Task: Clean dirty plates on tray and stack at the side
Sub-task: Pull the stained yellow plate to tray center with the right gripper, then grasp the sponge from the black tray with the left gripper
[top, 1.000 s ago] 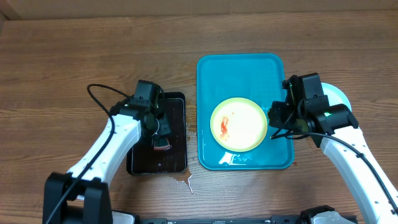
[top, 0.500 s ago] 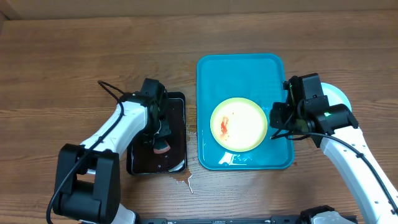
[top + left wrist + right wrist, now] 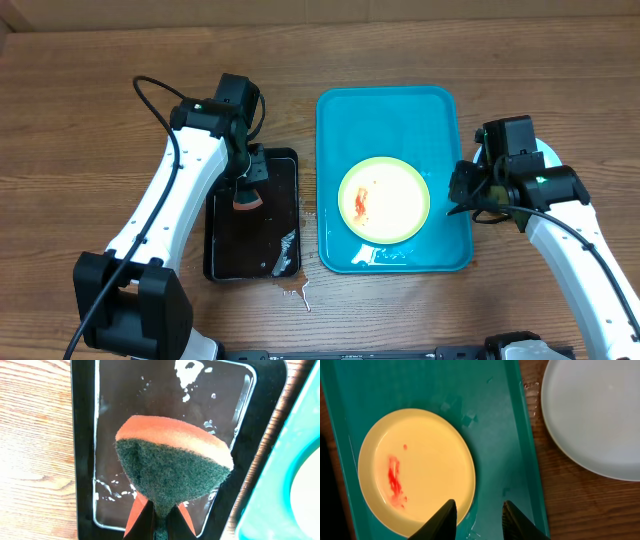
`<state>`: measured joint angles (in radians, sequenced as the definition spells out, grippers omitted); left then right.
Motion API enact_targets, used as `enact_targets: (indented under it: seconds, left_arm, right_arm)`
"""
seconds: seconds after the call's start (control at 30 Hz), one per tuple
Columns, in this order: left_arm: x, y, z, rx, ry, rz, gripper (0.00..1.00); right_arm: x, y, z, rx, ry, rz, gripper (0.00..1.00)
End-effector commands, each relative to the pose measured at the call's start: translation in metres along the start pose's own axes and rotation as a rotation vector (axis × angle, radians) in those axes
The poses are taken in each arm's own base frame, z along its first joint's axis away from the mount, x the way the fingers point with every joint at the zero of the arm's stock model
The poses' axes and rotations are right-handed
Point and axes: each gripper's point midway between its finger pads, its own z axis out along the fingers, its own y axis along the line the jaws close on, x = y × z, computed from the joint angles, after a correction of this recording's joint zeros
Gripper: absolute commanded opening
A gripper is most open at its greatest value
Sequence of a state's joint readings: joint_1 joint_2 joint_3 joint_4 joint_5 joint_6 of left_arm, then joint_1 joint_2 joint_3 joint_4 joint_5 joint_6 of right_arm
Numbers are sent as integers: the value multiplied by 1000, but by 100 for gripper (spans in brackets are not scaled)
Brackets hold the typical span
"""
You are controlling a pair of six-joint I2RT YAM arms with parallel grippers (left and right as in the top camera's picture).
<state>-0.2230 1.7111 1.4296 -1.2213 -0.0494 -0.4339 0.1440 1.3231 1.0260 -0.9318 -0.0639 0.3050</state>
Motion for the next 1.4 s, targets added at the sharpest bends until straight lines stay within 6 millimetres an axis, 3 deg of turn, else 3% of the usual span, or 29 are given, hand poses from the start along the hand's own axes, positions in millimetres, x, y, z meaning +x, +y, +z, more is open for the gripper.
enact_targets:
  seconds: [0.0,0.7,0.9,1.17,1.37]
  left_arm:
    - [-5,2,-10,-6,-38,21,4]
    - [-3,-4,-11,26,-26,52,4]
    - [-8,-6,-19,38,-45,51,4]
    - [-20,-10,-49,58,-93,57,4]
    - [-20,-10,-55,58,-95,58,4]
  right_arm:
    - [3,7,5,-40,37,-47,32]
    - [12,-1,85,2,202,-18,36]
    - [23,-6,109,22,270,-12,28]
    - [31,1,115,-23,313,-9,25]
    - [32,2,114,-37,316,-51,25]
